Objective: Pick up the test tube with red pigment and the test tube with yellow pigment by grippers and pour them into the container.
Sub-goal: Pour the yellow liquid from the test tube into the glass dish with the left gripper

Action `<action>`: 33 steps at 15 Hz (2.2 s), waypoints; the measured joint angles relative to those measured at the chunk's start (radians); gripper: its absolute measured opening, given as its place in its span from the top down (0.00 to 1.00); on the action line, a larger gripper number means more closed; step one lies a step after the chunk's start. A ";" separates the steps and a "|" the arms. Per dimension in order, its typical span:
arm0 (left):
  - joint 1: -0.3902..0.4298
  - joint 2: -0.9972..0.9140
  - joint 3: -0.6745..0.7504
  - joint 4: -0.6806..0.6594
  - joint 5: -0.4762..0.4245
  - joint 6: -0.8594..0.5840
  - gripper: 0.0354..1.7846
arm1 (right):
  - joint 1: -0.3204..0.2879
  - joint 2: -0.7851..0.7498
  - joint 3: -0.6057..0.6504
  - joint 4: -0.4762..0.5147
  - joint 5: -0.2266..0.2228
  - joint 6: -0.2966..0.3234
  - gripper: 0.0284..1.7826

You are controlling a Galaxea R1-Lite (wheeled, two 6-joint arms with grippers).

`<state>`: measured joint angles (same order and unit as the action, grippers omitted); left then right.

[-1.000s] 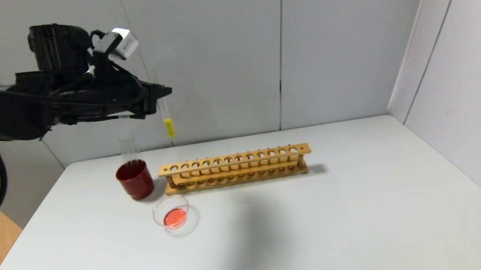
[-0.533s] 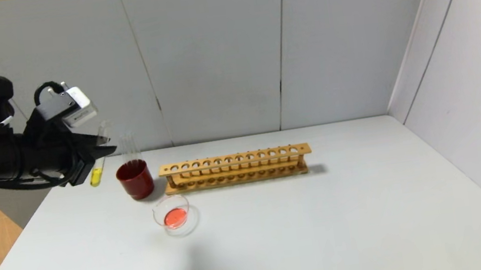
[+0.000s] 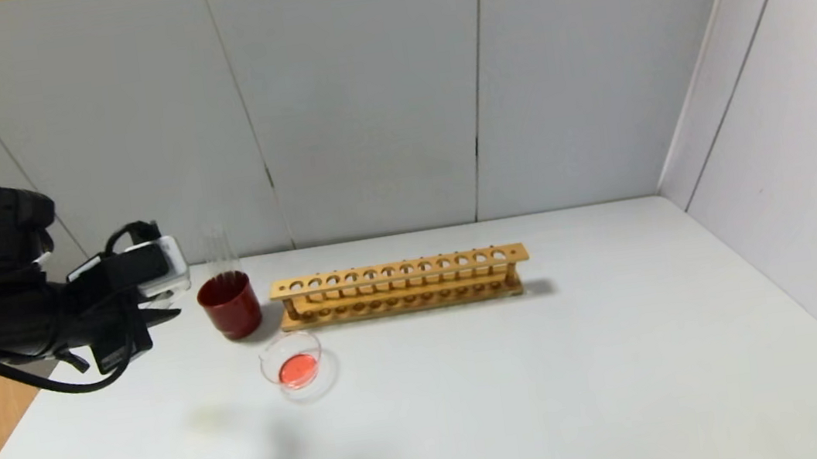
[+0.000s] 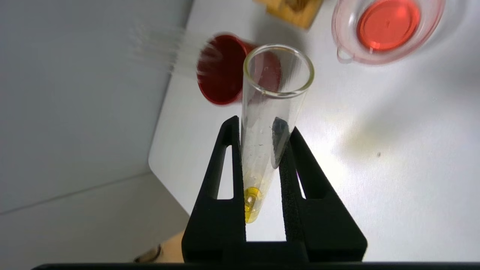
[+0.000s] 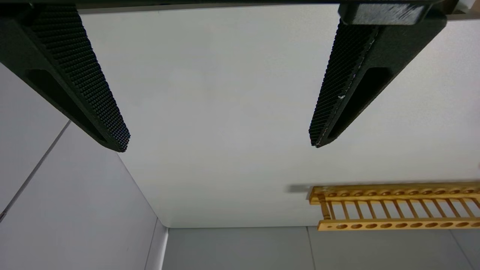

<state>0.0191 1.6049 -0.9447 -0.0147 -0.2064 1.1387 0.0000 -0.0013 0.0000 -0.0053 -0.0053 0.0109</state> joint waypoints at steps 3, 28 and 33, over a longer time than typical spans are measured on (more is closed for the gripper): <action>-0.063 0.055 0.023 0.000 0.159 0.046 0.84 | 0.000 0.000 0.000 0.000 0.000 0.000 0.02; -0.277 0.353 -0.021 -0.124 0.565 0.214 0.84 | 0.000 0.000 0.000 0.000 0.000 0.000 0.02; -0.284 0.375 -0.039 -0.124 0.599 0.232 0.84 | 0.000 0.000 0.000 0.000 0.000 0.000 0.02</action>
<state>-0.2651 1.9800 -0.9838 -0.1385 0.3926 1.3706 0.0000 -0.0013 0.0000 -0.0053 -0.0053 0.0104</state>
